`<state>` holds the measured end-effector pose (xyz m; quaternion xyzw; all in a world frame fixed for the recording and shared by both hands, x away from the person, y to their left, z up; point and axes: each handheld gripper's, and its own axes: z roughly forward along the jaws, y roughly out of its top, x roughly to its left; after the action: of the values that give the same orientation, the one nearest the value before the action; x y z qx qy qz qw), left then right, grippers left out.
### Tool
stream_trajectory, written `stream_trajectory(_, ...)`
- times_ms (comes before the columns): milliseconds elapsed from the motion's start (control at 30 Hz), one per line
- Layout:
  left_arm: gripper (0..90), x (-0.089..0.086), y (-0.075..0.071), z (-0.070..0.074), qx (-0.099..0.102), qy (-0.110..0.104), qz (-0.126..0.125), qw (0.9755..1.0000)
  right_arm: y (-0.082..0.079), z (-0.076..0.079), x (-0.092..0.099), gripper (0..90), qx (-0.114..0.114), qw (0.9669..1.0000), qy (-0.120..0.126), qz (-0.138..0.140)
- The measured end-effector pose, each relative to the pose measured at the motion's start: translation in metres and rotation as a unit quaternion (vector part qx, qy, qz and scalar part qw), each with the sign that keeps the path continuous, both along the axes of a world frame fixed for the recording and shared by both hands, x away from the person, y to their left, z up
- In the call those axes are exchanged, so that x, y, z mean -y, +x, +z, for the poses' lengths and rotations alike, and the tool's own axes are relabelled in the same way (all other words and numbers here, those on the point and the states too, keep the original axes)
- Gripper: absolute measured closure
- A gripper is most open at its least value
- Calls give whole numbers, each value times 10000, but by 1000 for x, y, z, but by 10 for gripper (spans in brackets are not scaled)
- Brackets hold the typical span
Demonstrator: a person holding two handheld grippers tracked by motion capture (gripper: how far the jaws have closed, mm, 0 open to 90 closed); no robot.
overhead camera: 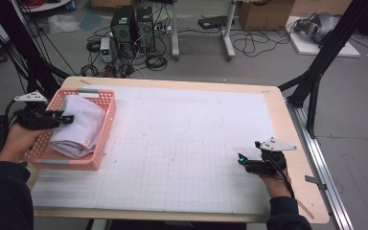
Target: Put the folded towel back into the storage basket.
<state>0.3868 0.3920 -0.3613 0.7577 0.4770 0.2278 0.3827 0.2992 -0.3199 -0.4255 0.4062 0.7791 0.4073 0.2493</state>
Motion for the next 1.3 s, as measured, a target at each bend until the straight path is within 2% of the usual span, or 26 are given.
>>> stream_trajectory(33,440,-3,-2,4,130,62,270,9995,0,0,0,173,-10,10000,1,-9)
stream_trajectory(100,427,-7,-7,12,347,225,616,9972,0,0,0,173,1,10000,5,-7)
stream_trajectory(167,429,-5,-10,17,358,166,559,9977,1,0,0,174,16,10000,-24,21)
stream_trajectory(200,444,-2,-11,18,340,203,515,9979,0,0,-1,173,-10,10000,-7,17)
stream_trajectory(233,460,0,-12,18,314,251,464,9981,1,0,-2,173,20,10000,-30,38)
stream_trajectory(300,494,9,-12,16,278,194,349,9988,1,0,-3,173,-3,10000,-21,41)
stream_trajectory(467,537,36,-2,-2,34,365,101,9993,1,0,-3,173,-25,10000,-21,52)
stream_trajectory(500,552,40,0,-6,-22,436,118,9990,1,0,-3,173,-26,10000,-32,48)
stream_trajectory(633,590,45,8,-24,-375,824,402,9951,1,0,-3,173,-7,10000,-25,57)
stream_trajectory(700,609,45,9,-34,-561,1222,532,9895,1,0,-2,173,-9,10000,-19,57)
stream_trajectory(767,630,44,8,-37,-535,1337,622,9876,1,0,-1,173,5,10000,-3,51)
stream_trajectory(800,638,44,7,-38,-542,1480,643,9854,1,0,-1,173,3,10000,-19,47)
stream_trajectory(900,645,44,7,-40,-572,1627,671,9827,1,0,0,173,10,10000,-24,36)
stream_trajectory(1000,635,45,11,-42,-568,1580,754,9829,0,1,-1,173,-13,10000,-12,32)
stream_trajectory(1100,616,46,13,-41,-594,1289,1019,9846,0,1,-1,173,-11,10000,-13,48)
stream_trajectory(1133,595,46,14,-39,-592,999,1146,9866,0,1,-1,173,-8,10000,-15,52)
stream_trajectory(1200,518,44,13,-34,-521,552,1304,9886,0,1,-1,173,-7,10000,-7,50)
stream_trajectory(1233,497,45,12,-32,-449,449,1325,9891,0,1,0,173,1,10000,-3,39)
stream_trajectory(1267,494,45,10,-29,-297,345,1270,9909,0,1,0,173,-8,10000,6,31)
stream_trajectory(1300,499,46,9,-28,-227,244,1109,9933,1,1,0,173,1,10000,12,28)
